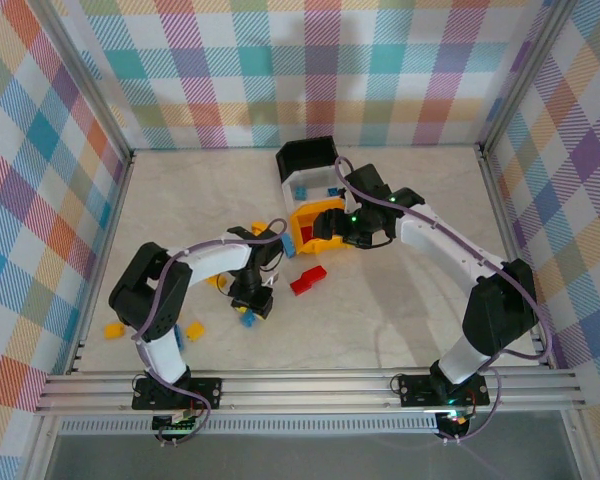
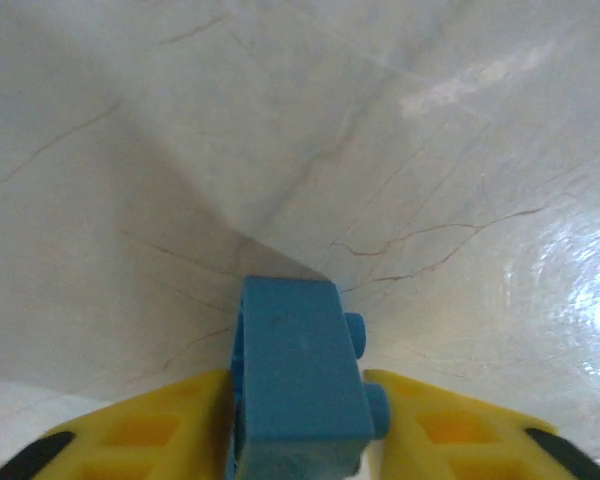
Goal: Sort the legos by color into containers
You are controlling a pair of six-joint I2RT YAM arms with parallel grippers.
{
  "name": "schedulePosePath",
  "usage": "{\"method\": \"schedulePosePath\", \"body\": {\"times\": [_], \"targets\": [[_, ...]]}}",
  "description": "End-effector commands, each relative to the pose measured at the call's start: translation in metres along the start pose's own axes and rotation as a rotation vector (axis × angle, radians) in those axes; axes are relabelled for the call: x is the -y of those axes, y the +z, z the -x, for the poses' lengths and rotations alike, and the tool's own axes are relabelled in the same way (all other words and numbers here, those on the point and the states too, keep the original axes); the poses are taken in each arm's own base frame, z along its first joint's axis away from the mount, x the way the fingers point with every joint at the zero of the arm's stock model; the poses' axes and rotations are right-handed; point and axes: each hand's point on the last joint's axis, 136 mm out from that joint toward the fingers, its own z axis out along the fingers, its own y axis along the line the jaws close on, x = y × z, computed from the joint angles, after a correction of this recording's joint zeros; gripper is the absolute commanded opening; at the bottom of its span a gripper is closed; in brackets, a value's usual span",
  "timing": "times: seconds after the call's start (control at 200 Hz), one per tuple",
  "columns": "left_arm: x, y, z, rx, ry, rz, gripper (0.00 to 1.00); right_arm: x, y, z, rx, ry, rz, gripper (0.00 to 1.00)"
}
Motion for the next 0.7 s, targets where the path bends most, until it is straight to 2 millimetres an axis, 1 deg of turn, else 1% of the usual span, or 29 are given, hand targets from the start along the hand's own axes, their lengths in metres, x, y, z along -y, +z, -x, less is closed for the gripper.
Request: {"method": "schedulePosePath", "body": {"times": [0.0, 0.08, 0.145, 0.22, 0.32, 0.425, 0.455, 0.51, 0.565, 0.62, 0.645, 0.665, 0.695], "targets": [[0.001, -0.006, -0.001, -0.015, 0.023, 0.017, 0.32, -0.001, 0.001, 0.003, 0.012, -0.013, -0.009, 0.75], [0.0, -0.008, 0.002, -0.015, 0.023, 0.017, 0.28, 0.0, -0.001, 0.004, 0.015, -0.022, -0.021, 0.75], [0.001, -0.014, 0.008, 0.002, 0.017, 0.002, 0.25, 0.0, -0.004, 0.005, 0.018, -0.033, -0.032, 0.75], [0.002, -0.03, 0.023, 0.057, 0.003, -0.014, 0.23, 0.0, -0.011, 0.008, 0.032, -0.043, -0.038, 0.75], [0.001, -0.064, 0.053, 0.162, -0.042, -0.055, 0.22, 0.002, -0.022, 0.014, 0.054, -0.045, -0.041, 0.76], [0.002, -0.112, 0.098, 0.313, -0.092, -0.118, 0.22, 0.007, -0.036, 0.023, 0.08, -0.032, -0.037, 0.76], [0.001, -0.123, 0.111, 0.35, -0.111, -0.131, 0.22, 0.009, -0.04, 0.025, 0.084, -0.031, -0.038, 0.76], [-0.001, -0.148, 0.139, 0.435, -0.145, -0.159, 0.22, 0.011, -0.046, 0.029, 0.095, -0.03, -0.039, 0.76], [-0.004, -0.164, 0.166, 0.497, -0.187, -0.192, 0.22, 0.013, -0.05, 0.032, 0.099, -0.034, -0.039, 0.76], [-0.004, -0.184, 0.194, 0.571, -0.232, -0.228, 0.22, 0.015, -0.053, 0.033, 0.098, -0.036, -0.042, 0.76], [-0.004, -0.188, 0.206, 0.593, -0.245, -0.245, 0.22, 0.015, -0.054, 0.034, 0.098, -0.038, -0.042, 0.76], [-0.003, -0.196, 0.215, 0.62, -0.261, -0.259, 0.22, 0.015, -0.055, 0.035, 0.099, -0.041, -0.043, 0.76], [-0.003, -0.2, 0.228, 0.647, -0.282, -0.268, 0.22, 0.015, -0.055, 0.036, 0.098, -0.043, -0.042, 0.76]]}}
